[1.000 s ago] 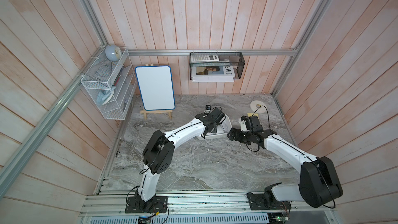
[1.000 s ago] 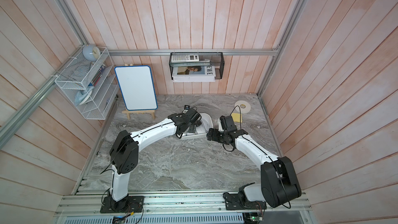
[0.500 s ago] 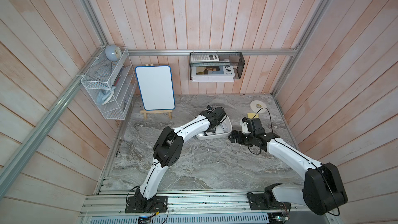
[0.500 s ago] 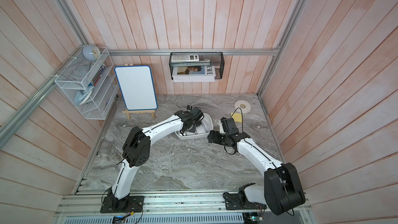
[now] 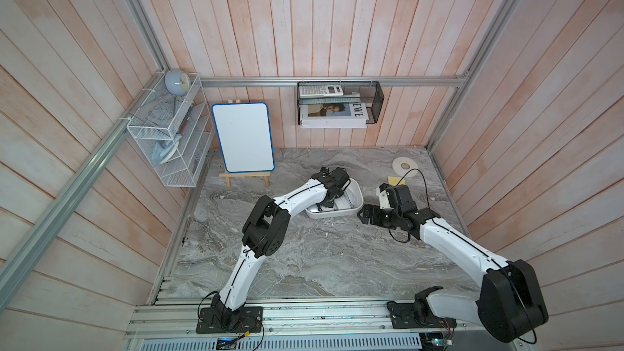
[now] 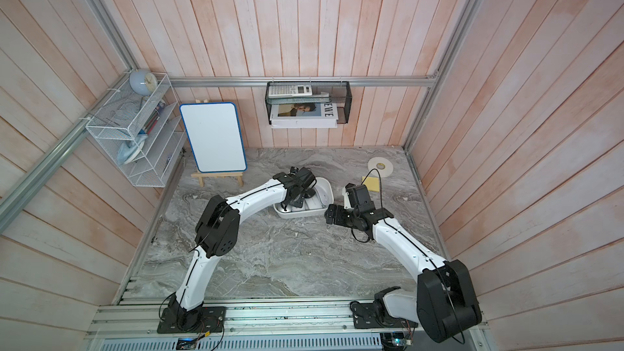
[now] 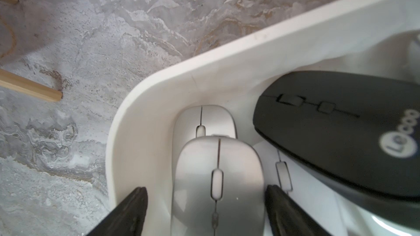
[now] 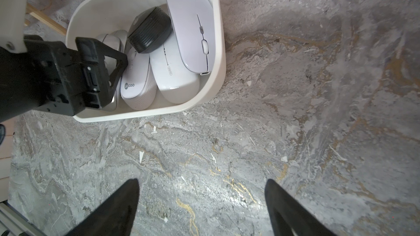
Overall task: Take out the mouse from the storage box
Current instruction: Pick up the mouse from the storage box.
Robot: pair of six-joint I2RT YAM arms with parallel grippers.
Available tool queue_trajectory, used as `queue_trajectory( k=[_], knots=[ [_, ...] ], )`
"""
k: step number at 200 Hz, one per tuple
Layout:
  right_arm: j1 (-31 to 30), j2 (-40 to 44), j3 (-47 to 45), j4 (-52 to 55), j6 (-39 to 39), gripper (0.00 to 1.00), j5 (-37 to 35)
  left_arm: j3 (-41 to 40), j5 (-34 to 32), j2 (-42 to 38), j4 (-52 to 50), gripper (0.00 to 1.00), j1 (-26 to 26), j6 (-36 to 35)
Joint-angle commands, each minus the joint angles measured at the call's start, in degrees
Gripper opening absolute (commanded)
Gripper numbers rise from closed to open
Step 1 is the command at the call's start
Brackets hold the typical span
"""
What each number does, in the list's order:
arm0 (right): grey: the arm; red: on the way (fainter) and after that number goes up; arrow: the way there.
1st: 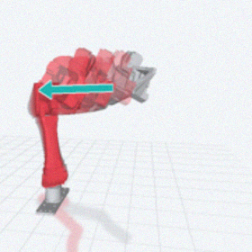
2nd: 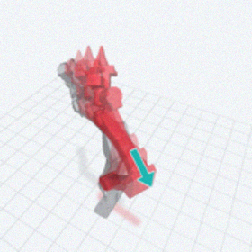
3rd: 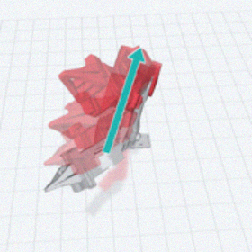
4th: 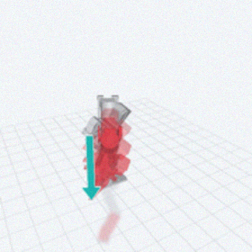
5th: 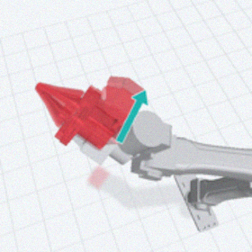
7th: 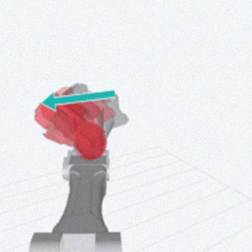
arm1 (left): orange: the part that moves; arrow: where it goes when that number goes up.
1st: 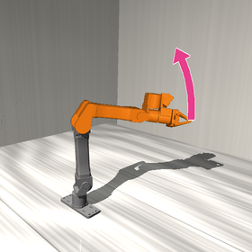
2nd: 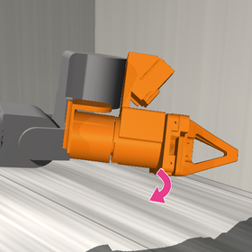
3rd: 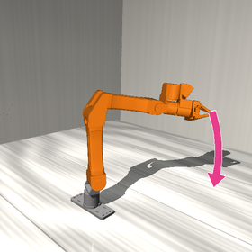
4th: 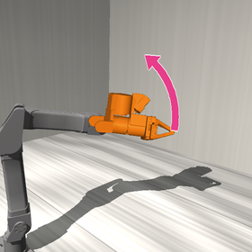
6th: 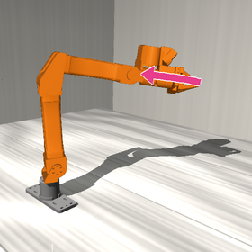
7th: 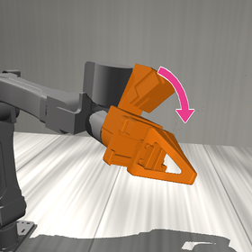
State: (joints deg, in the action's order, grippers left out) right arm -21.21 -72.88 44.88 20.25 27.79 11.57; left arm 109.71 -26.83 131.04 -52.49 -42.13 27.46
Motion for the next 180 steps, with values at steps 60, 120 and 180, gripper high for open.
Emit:
queue_trajectory(
  k=[60, 120, 180],
  knots=[
    [-1.0, 0.5, -0.1, 1.6, -0.1, 0.9, -1.8, -2.9, 3.0, 1.9, 0.5, 0.69, 2.0, -0.6],
    [-1.1, 0.3, 0.0, 1.6, 0.0, 0.9, -2.0, -4.9, 3.4, -1.2, 2.4, 0.55, 1.8, 0.8],
    [-1.2, -0.3, -0.1, 1.3, 0.2, 0.91, -2.0, -4.6, 0.7, -4.5, 2.8, 0.49, 0.3, 1.1]
  ],
)
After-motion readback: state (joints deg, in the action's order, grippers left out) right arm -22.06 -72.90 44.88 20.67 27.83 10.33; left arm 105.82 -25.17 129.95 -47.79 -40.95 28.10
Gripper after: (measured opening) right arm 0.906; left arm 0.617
